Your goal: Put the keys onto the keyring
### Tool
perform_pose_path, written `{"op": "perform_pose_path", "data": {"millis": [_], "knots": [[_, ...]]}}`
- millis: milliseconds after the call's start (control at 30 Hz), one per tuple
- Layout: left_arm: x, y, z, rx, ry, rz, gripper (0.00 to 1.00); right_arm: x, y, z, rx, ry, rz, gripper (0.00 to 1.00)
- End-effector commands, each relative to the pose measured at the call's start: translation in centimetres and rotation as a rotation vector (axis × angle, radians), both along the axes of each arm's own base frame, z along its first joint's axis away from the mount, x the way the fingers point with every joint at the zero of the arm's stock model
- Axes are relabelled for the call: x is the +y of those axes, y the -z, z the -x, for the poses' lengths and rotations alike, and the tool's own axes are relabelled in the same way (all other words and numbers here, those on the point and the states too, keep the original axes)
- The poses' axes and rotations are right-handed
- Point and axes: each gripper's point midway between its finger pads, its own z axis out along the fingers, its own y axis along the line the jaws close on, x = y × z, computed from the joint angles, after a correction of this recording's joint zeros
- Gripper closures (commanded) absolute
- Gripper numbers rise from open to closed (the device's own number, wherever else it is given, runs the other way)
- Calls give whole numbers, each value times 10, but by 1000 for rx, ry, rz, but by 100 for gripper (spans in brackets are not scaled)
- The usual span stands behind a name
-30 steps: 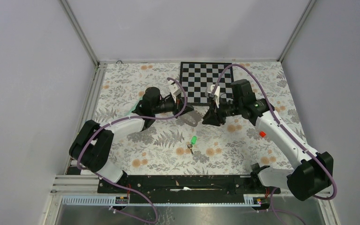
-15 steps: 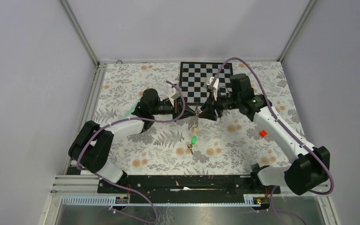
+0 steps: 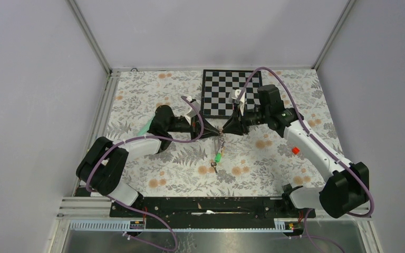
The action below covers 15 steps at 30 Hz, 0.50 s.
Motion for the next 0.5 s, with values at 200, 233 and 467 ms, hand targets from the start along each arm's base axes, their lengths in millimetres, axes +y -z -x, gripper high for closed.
{"op": "perform_pose_path", "data": {"millis": [200,233,467], "knots": [[4,-29,8,-109,31,75,100,6,6,11,-14,-87,-59,73],[3,-29,7,-106,24,75,100,6,7,12,-11,-89,-60,73],[2,-27,6,-92,18,73,100,9,13,11,6,-78,-62,73]]}}
